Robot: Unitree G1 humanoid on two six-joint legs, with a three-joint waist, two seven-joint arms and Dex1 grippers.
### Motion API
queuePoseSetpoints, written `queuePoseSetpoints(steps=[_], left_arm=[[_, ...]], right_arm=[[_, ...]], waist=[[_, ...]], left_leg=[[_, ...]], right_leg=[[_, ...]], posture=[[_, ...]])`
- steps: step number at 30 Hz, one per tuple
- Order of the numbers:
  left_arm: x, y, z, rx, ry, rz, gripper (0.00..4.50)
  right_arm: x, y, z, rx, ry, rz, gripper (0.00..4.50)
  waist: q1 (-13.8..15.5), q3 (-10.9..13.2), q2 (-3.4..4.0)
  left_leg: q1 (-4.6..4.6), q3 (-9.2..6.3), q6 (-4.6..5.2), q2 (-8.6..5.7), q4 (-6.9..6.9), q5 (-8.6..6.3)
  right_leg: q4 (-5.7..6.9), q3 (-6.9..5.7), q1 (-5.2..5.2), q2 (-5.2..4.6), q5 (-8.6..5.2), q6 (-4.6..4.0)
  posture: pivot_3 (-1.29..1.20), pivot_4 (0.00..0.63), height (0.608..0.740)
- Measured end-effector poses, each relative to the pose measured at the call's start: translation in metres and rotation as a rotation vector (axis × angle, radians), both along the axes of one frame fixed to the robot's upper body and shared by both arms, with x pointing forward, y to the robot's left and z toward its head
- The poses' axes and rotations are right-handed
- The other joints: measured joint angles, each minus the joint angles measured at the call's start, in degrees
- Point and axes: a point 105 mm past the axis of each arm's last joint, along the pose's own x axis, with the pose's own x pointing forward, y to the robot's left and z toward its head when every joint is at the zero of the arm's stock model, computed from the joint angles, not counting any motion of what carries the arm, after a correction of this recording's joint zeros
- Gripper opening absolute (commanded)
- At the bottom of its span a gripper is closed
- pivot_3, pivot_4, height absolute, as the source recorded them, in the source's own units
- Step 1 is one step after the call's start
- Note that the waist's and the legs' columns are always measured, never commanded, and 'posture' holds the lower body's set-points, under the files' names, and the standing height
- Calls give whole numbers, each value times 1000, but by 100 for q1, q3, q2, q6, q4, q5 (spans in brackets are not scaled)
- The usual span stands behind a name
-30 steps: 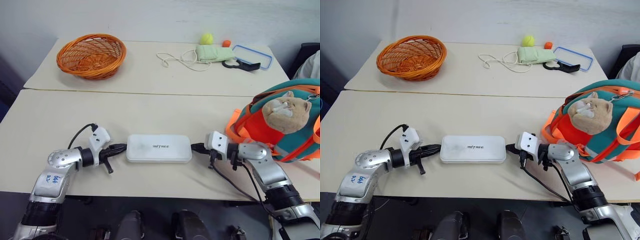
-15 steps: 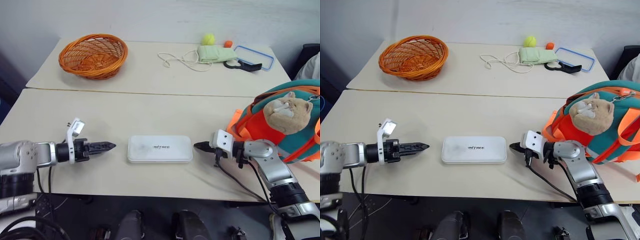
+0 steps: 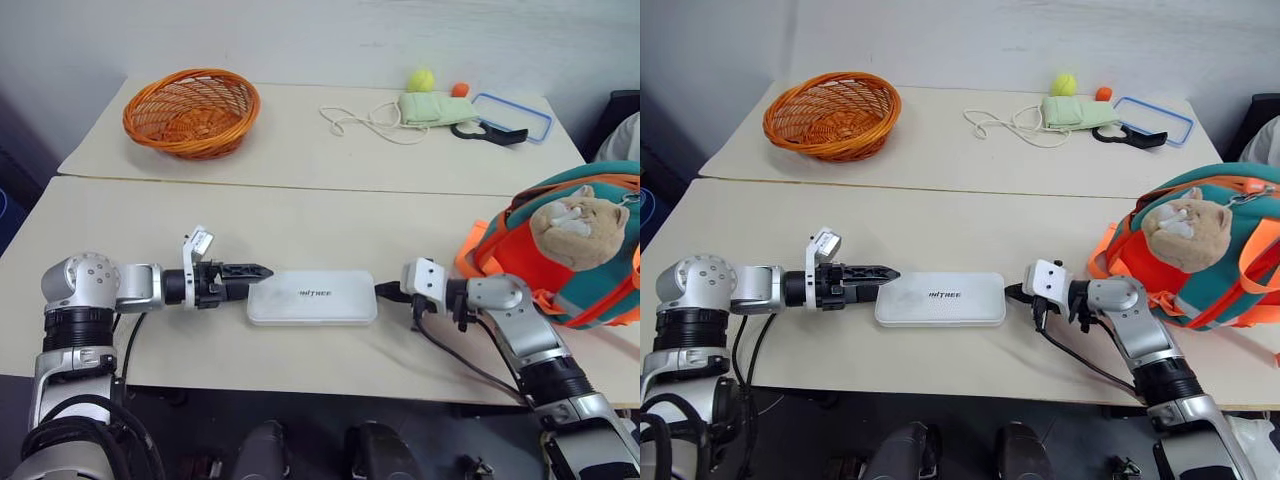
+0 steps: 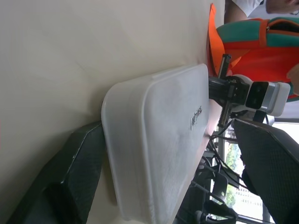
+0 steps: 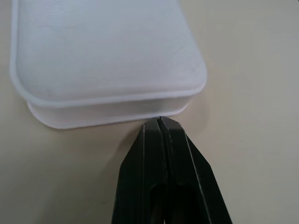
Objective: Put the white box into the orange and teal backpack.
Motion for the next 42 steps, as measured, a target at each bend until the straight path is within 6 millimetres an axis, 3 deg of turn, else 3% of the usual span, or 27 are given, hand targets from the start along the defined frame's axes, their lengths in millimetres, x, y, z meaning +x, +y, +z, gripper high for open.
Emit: queuePoseSetpoints(steps=[8, 20, 27, 42], left_arm=[[0, 1, 0, -29, 54, 30, 4454], [-33, 29, 0, 71, 117, 17, 4454], [-39, 13, -4, 51, 136, -36, 4454], [-15, -41, -10, -105, 112, -40, 4454]], right_arm=[[0, 2, -1, 5, -4, -10, 0], [-6, 6, -2, 24, -7, -16, 0], [-7, 6, -2, 23, -6, -15, 0], [-8, 13, -5, 38, 2, 2, 0]], waist=[[-3, -1, -1], [-95, 0, -1], [-70, 0, -1], [41, -1, -2]], left_leg=[[2, -2, 0, 0, 2, 0], [2, -2, -7, 3, -11, 1], [1, -1, -6, 2, -9, 1], [6, -5, -1, -6, 6, 4]], right_leg=[[0, 0, 3, -2, 0, 0], [-3, 2, -4, 0, 0, 0], [-5, 3, -3, -1, 0, 0], [-8, -2, 14, -3, 0, 0]], posture=[[0, 150, 740], [0, 150, 740], [0, 150, 740], [0, 150, 740]])
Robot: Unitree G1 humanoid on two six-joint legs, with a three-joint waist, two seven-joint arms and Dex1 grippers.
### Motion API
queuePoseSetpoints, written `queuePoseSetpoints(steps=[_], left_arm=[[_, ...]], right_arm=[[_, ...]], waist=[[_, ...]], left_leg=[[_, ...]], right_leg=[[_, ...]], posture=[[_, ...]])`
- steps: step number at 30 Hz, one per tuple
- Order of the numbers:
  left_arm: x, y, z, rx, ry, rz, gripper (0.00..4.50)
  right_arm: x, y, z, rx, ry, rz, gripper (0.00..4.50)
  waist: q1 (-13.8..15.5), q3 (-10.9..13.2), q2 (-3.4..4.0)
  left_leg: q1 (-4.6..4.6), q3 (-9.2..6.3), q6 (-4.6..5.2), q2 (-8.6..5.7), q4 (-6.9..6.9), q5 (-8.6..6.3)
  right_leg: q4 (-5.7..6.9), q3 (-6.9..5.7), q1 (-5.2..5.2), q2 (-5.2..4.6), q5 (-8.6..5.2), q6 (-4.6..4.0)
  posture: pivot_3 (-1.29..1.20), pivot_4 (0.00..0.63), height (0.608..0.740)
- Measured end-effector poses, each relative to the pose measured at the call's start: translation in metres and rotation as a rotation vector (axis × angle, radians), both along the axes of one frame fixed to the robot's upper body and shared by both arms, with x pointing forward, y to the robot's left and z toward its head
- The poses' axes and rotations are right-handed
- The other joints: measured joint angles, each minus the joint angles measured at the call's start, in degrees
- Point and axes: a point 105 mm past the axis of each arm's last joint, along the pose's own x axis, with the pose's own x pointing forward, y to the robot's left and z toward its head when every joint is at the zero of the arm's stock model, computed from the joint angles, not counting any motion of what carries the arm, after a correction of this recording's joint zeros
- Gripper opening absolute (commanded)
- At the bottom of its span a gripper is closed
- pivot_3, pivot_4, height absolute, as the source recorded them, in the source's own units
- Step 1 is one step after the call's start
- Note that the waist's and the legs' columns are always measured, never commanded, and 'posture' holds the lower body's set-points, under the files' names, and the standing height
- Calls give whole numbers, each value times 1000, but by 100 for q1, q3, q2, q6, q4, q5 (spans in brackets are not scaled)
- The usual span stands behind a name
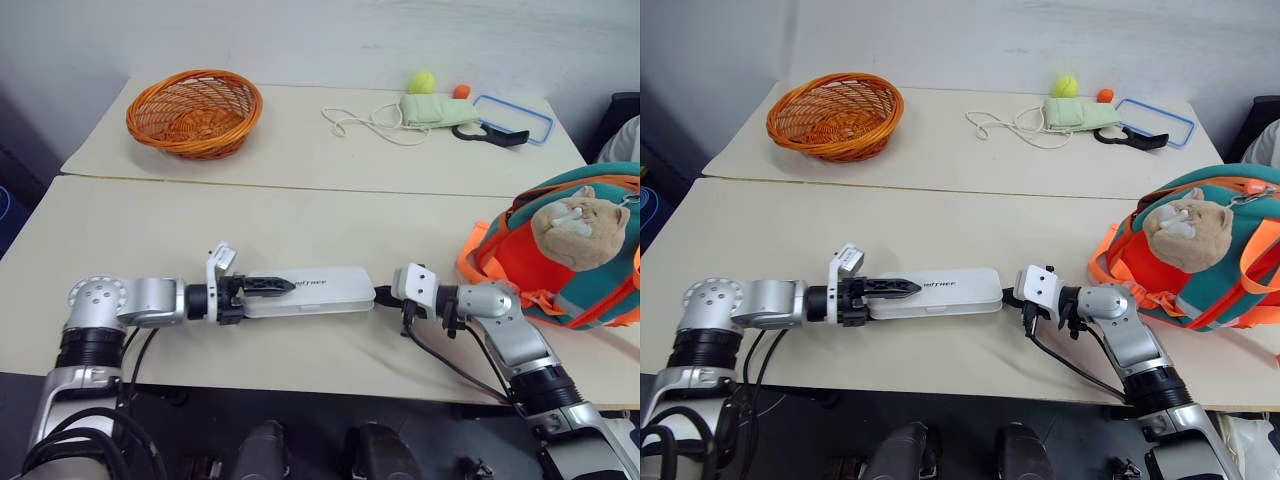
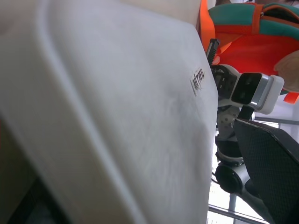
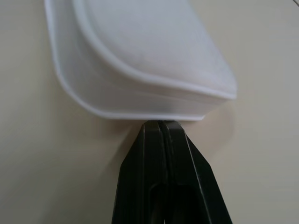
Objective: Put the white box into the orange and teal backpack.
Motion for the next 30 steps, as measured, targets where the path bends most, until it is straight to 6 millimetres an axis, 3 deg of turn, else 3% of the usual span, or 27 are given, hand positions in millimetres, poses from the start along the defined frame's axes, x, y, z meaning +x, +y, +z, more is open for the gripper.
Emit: queuePoseSetpoints(steps=[1, 4, 11, 13, 20, 26, 30], left_arm=[[0, -4, 0, -8, 1, -9, 4454], [0, -12, -2, -11, 8, -26, 3866], [-7, -9, -3, -44, 6, -39, 1719], [-6, -10, 2, -63, -38, -18, 1396], [-5, -1, 13, -71, -258, 88, 1396], [-12, 7, 41, -83, -653, 48, 1396], [-20, 7, 44, 6, -957, -76, 1396]], right_arm=[[0, 0, 0, 1, -1, 1, 0], [-1, 2, 0, 7, -4, 5, 0], [-5, 0, -3, 21, -4, 0, 0], [-6, -2, -4, 19, -4, -4, 0], [-12, -8, -6, 18, -6, -19, 0], [-19, -19, -8, 58, 17, -75, 0], [-35, -40, 0, 201, 92, -190, 166]], waist=[[-2, 0, 0], [-10, 0, 0], [-84, 0, 0], [-87, -1, -1], [-86, 0, -1], [-44, 0, 0], [38, 4, 7]], left_leg=[[0, 0, 0, 1, 0, 0], [0, 0, -2, 3, -4, 1], [-1, 0, -4, 5, -8, 1], [1, 0, -5, 5, -8, 2], [-2, 2, -7, 5, -15, 1], [-6, 6, -12, 7, -25, 0], [-15, 8, -15, 11, -37, -2]], right_leg=[[-1, 0, 0, 1, 0, 0], [-1, -1, -2, 4, 0, 0], [-4, 0, -3, 6, 0, 0], [-5, 0, -1, 5, 0, 0], [-18, 0, -1, 8, 0, 0], [-36, 1, 0, 19, 0, 0], [-48, 4, -8, 21, 0, -1]], posture=[[0, 150, 740], [0, 150, 740], [0, 150, 740], [0, 150, 740], [0, 150, 740], [0, 150, 740], [0, 150, 740]])
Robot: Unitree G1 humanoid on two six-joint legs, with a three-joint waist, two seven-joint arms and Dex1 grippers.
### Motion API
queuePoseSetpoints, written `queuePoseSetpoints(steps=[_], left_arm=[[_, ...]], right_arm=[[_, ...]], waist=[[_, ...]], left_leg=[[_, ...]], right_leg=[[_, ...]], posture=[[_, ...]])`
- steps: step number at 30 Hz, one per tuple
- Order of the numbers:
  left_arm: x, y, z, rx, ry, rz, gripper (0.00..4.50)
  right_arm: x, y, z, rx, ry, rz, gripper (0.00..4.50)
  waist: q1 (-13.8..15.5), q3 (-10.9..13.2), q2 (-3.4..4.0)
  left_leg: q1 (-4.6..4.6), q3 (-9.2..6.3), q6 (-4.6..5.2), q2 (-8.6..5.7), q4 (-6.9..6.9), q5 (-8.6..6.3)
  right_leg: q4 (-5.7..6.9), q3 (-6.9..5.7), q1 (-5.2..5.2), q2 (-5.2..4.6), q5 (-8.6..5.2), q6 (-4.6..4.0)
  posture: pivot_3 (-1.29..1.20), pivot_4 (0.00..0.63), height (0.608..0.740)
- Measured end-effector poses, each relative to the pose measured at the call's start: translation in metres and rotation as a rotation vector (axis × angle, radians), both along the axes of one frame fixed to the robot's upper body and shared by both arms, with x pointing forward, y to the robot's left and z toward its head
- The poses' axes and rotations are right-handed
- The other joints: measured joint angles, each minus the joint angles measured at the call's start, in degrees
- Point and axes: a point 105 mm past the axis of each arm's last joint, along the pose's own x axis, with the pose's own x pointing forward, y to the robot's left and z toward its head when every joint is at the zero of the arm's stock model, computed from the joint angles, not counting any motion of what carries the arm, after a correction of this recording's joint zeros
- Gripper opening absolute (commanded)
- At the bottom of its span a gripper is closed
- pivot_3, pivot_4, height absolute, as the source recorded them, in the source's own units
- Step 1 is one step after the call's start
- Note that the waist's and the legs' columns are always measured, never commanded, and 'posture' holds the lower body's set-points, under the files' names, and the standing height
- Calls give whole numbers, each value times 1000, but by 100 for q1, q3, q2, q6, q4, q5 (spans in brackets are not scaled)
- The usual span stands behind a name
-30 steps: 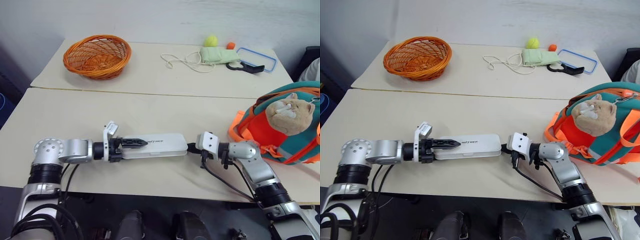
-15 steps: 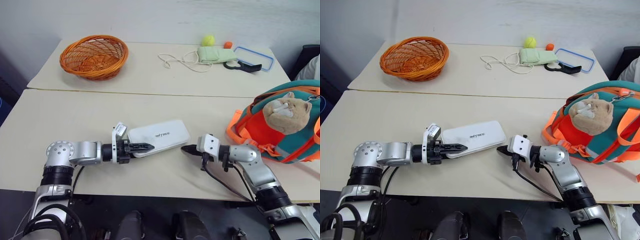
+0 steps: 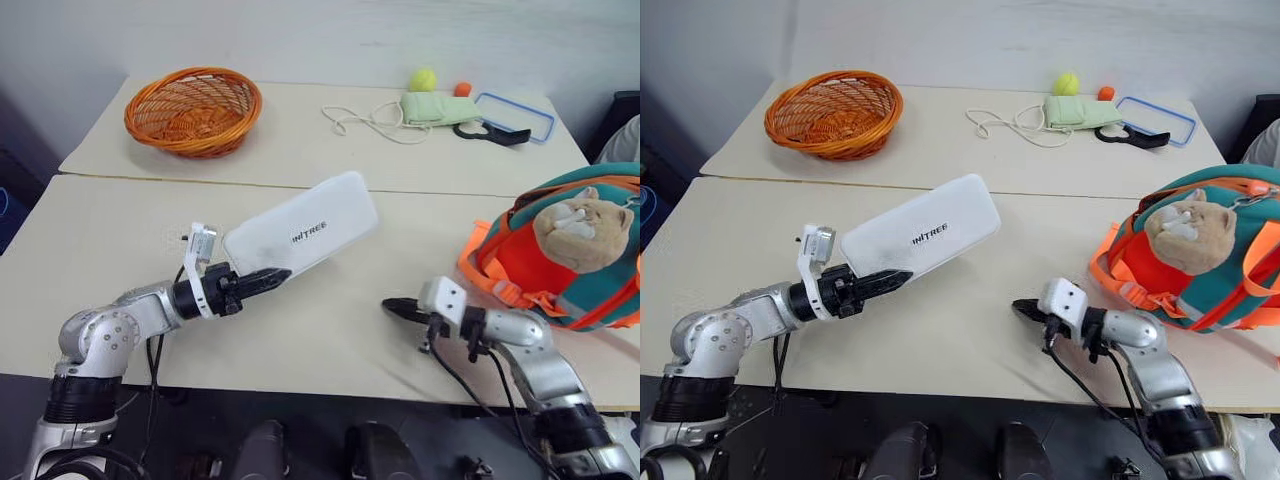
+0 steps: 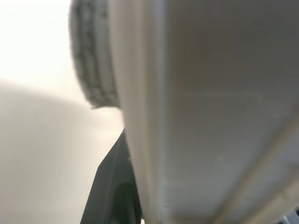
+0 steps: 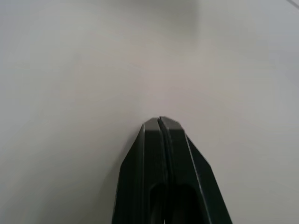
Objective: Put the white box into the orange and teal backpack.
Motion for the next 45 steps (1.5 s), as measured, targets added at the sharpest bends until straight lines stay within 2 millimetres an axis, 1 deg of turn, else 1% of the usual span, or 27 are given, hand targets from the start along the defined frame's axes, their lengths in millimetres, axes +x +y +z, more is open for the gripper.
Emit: queuePoseSetpoints(steps=[2, 4, 6, 9, 11, 13, 14, 16, 18, 21, 22, 24, 26, 28, 30, 33, 35, 36, 38, 41, 44, 45], left_arm=[[-5, -1, -5, 70, -110, -52, 1396], [-14, -5, -11, 109, -196, -111, 1396], [-17, -8, -13, 110, -246, -137, 1396], [-20, -9, -13, 116, -309, -150, 1396], [-22, -6, -19, 139, -323, -155, 1396], [-26, 0, -28, 169, -322, -173, 1396], [-28, 2, -32, 183, -315, -182, 1396], [-34, 7, -38, 202, -314, -207, 1396], [-35, 12, -43, 213, -301, -205, 1396], [-34, 14, -45, 219, -304, -200, 1396], [-33, 15, -45, 219, -306, -198, 1396], [-30, 19, -45, 219, -302, -179, 1396], [-28, 21, -43, 223, -308, -170, 1396], [-27, 21, -42, 224, -311, -167, 1396], [-24, 22, -40, 225, -312, -149, 1396], [-23, 25, -38, 207, -288, -100, 1396], [-18, 27, -31, 133, -261, -30, 1396], [-13, 30, -22, 84, -258, 29, 1396], [-6, 40, -9, 61, -270, 106, 1396], [-1, 55, 7, 49, -293, 184, 1396], [0, 62, 9, 36, -275, 228, 1396], [0, 64, 9, 32, -270, 240, 1396]], right_arm=[[-10, -10, 11, 92, 26, -58, 593], [-25, -24, 24, 170, 33, -144, 1277], [-36, -36, 32, 195, 34, -222, 1990], [-62, -63, 35, 188, 33, -387, 3042], [-76, -80, 34, 180, 37, -487, 3720], [-94, -102, 31, 169, 53, -611, 4367], [-100, -109, 30, 162, 57, -647, 4443], [-119, -125, 31, 189, 60, -723, 4443], [-131, -135, 32, 194, 55, -766, 4443], [-141, -155, 32, 180, 31, -815, 4443], [-141, -163, 33, 181, 21, -831, 4443], [-138, -179, 39, 182, -17, -859, 4443], [-128, -187, 50, 192, -56, -846, 4443], [-109, -189, 64, 216, -120, -800, 4443], [-89, -183, 71, 235, -145, -737, 4443], [-64, -167, 71, 287, -134, -636, 3844], [-54, -152, 66, 319, -85, -565, 3198], [-48, -142, 64, 336, -63, -519, 2820], [-38, -128, 65, 352, -57, -459, 2092], [-25, -113, 65, 393, -67, -405, 1071], [-12, -93, 66, 419, -60, -334, 150], [-8, -80, 69, 416, -54, -281, 44]], waist=[[13, 3, 6], [19, 4, 11], [15, 5, 11], [14, 3, 14], [12, 3, 14], [-8, 3, 15], [-17, 3, 15], [-14, 2, 16], [-11, 1, 19], [-13, 1, 19], [-18, 0, 19], [-31, -1, 22], [-52, -1, 23], [-98, -1, 23], [-129, -1, 23], [-141, -1, 23], [-136, 0, 23], [-135, 0, 23], [-134, 0, 22], [-141, 0, 22], [-157, 0, 22], [-167, 1, 21]], left_leg=[[-7, 0, -1, 2, -5, -1], [-7, -1, 1, 5, -15, -1], [-8, -2, 6, 7, -16, -4], [-4, -2, 12, 6, -32, -7], [1, 0, 14, 3, -50, -5], [5, 4, 13, 3, -63, -3], [10, 6, 13, 3, -69, -3], [13, 5, 20, 4, -80, -2], [17, 4, 30, 5, -86, -7], [17, 5, 36, 5, -85, -8], [17, 6, 38, 4, -84, -9], [17, 8, 38, 3, -85, -9], [17, 7, 38, 4, -86, -8], [17, 7, 39, 4, -83, -7], [17, 5, 38, 3, -82, -5], [16, 4, 7, 5, -82, 13], [14, 2, 7, 5, -81, 14], [12, 0, 8, 6, -77, 15], [12, -1, 9, 5, -67, 15], [15, 1, 8, 3, -63, 15], [15, 4, 4, 4, -65, 17], [15, 5, 2, 6, -65, 19]], right_leg=[[-5, 0, -6, 0, 0, 0], [-17, 0, -6, 0, 0, -1], [-21, 0, -4, 0, 0, -1], [-23, 1, -3, -2, 0, -1], [-27, 2, -3, -3, 0, -1], [-28, 5, -5, -2, 0, -1], [-28, 7, -5, -2, 0, -1], [-31, 8, -5, -1, 0, -1], [-32, 9, -6, -1, 0, -1], [-35, 13, -5, -4, 0, -1], [-36, 15, -5, -4, 0, -1], [-34, 15, -6, -5, 1, -2], [-32, 14, -8, -5, 0, -2], [-29, 13, -8, -4, 1, -2], [-23, 11, -8, -3, 1, -2], [-18, 7, -10, 1, 1, -2], [-15, 6, -12, 0, 1, -2], [-13, 4, -12, 0, 1, -2], [-3, 3, -12, 0, 1, -1], [4, 5, -11, -1, 1, -1], [10, 9, -18, 0, 1, -1], [12, 9, -20, 2, 1, -1]], posture=[[0, 150, 740], [0, 150, 740], [0, 150, 740], [0, 150, 740], [0, 150, 740], [0, 150, 740], [0, 150, 740], [0, 150, 740], [0, 150, 740], [0, 150, 740], [0, 150, 740], [0, 150, 740], [0, 150, 740], [0, 150, 740], [0, 150, 740], [0, 150, 740], [0, 150, 740], [0, 150, 740], [0, 150, 740], [0, 150, 740], [0, 150, 740], [0, 150, 740]])
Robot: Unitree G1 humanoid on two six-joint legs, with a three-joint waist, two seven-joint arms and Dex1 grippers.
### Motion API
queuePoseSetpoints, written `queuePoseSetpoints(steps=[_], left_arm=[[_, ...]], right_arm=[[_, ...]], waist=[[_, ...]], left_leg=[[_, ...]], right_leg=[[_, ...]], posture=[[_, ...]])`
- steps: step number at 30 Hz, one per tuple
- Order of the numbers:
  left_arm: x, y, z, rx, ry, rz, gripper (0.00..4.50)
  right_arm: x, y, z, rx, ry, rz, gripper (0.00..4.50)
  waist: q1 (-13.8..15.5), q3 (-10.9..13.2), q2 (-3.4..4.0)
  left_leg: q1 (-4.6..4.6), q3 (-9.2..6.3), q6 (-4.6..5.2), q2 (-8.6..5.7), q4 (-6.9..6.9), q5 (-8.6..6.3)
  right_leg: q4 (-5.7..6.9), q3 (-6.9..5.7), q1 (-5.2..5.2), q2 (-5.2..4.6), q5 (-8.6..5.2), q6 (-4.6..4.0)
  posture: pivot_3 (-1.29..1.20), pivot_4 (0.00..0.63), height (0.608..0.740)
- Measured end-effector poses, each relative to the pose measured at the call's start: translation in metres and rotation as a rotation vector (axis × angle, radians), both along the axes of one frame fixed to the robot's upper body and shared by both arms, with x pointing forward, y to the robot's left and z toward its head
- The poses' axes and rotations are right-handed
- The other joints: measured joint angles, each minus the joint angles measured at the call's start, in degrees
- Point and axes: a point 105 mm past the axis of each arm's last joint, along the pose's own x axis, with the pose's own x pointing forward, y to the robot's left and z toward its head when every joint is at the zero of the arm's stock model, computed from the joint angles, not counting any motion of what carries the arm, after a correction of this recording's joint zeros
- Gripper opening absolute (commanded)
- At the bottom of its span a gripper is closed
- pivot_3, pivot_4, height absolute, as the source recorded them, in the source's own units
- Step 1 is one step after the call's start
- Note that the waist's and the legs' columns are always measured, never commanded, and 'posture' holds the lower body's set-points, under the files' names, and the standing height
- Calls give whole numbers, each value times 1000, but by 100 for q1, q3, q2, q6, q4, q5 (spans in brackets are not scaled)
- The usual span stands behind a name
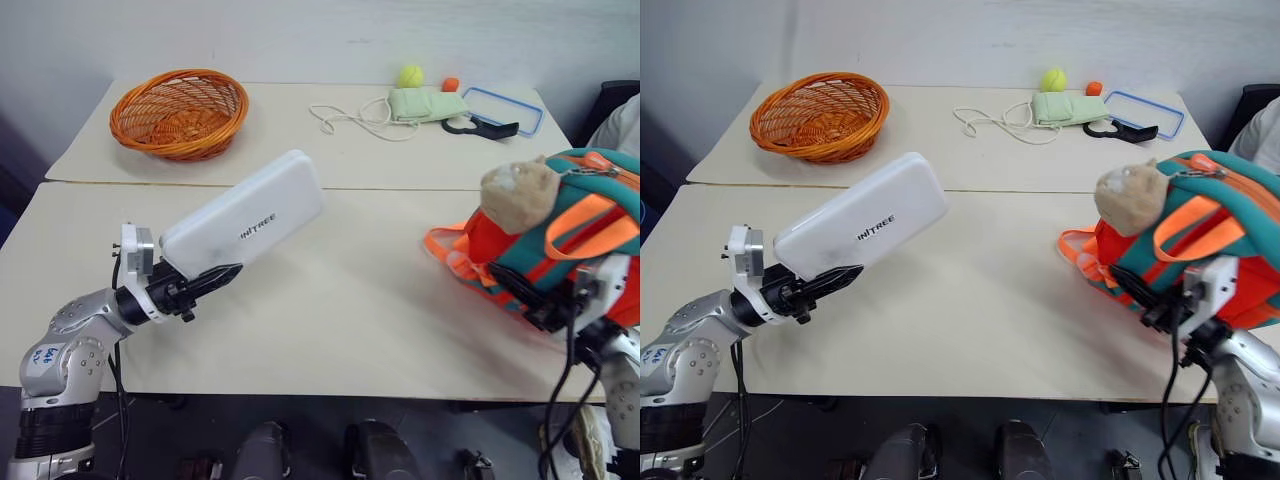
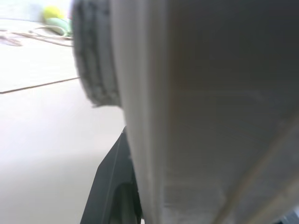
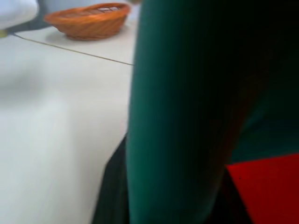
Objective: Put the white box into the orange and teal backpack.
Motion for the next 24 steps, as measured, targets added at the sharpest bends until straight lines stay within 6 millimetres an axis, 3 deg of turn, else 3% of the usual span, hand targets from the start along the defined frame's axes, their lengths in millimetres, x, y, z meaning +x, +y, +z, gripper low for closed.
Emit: queuePoseSetpoints(steps=[9, 12, 16, 20, 24], left_arm=[[16, 34, 36, -127, -107, 244, 1396], [17, 39, 33, -173, -73, 289, 1396], [10, 49, 23, -196, -27, 345, 1396], [-10, 50, 20, -194, -8, 335, 1396], [-42, 44, 36, -128, -28, 252, 1396]], right_arm=[[-4, 156, 41, 49, -90, 622, 44], [-17, 189, 47, 56, -105, 800, 44], [-38, 200, 45, 53, -20, 958, 44], [-51, 179, 45, 15, 98, 988, 44], [-44, 157, 33, -26, 183, 901, 44]], waist=[[-72, 2, -4], [-57, 3, -6], [-21, 2, -17], [26, 2, -26], [18, 4, -48]], left_leg=[[-4, -3, -15, 13, -2, 5], [-13, -6, -10, 11, 3, 3], [-27, -10, 9, -1, 15, -13], [-34, -17, 32, -10, 27, -32], [-35, -18, 36, -10, 32, -38]], right_leg=[[14, 0, -13, 12, 0, 0], [22, -3, -13, 9, 0, 0], [12, -3, -12, -5, 0, 0], [-5, -11, -1, -21, 0, 0], [-43, -11, 7, -22, 0, 0]], posture=[[0, 150, 740], [0, 150, 740], [0, 150, 740], [0, 150, 740], [0, 150, 740]])
